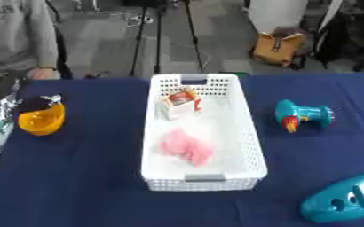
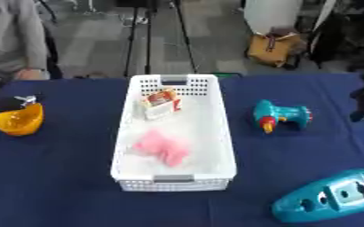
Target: Pick up objects on the table and place them in the box.
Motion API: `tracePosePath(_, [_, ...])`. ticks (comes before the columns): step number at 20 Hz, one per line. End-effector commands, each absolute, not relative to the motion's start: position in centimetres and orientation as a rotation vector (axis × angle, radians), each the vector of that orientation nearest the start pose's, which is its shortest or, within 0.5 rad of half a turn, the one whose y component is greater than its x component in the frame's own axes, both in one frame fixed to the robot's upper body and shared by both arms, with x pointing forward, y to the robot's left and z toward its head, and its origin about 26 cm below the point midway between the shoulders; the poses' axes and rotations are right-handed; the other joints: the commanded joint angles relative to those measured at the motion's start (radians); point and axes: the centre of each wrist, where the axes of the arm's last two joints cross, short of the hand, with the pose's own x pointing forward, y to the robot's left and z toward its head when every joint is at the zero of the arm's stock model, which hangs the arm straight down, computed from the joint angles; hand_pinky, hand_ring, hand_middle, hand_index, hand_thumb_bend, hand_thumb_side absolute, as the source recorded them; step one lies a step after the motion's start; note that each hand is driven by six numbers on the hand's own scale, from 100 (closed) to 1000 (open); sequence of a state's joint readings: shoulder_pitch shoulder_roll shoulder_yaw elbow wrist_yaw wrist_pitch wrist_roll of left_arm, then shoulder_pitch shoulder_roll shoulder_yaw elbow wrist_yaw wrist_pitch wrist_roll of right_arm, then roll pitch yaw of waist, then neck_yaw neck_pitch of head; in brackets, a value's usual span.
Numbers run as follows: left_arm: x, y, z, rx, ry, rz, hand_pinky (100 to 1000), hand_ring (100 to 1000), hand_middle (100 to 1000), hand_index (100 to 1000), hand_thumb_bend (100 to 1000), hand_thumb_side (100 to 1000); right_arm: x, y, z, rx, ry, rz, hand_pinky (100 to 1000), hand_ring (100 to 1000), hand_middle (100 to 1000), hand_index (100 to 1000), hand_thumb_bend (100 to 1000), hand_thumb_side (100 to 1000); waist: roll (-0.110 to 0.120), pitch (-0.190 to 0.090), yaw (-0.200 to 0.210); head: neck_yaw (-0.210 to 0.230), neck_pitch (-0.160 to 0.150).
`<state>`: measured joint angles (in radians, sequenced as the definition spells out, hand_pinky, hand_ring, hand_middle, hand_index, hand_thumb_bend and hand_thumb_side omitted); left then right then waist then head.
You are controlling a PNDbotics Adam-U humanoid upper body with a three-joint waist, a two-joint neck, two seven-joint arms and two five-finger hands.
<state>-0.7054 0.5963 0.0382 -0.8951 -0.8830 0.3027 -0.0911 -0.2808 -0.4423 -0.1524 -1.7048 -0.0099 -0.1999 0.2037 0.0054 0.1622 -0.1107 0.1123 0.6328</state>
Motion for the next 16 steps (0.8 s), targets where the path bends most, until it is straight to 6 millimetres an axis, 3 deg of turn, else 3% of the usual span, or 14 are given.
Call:
tracePosePath(1, [43.4, 41.9, 14.9, 1.292, -0.956, -0.733, 659, 755, 792, 847, 1000, 705, 32.9, -35.0, 16.6, -0.295, -2.144, 0.563, 543, 442, 620, 850, 266, 582, 0.000, -0.012, -0.003, 0.000, -0.003])
tracePosePath(16, [43.9, 41.2, 12.6, 1.313, -0.930, -0.717, 655, 748, 783, 845, 1000, 703, 33.0, -34.9, 16.6, -0.288, -2.147, 0.565, 543, 439, 620, 850, 254, 584, -0.002, -0.005, -0.014, -0.001, -0.008])
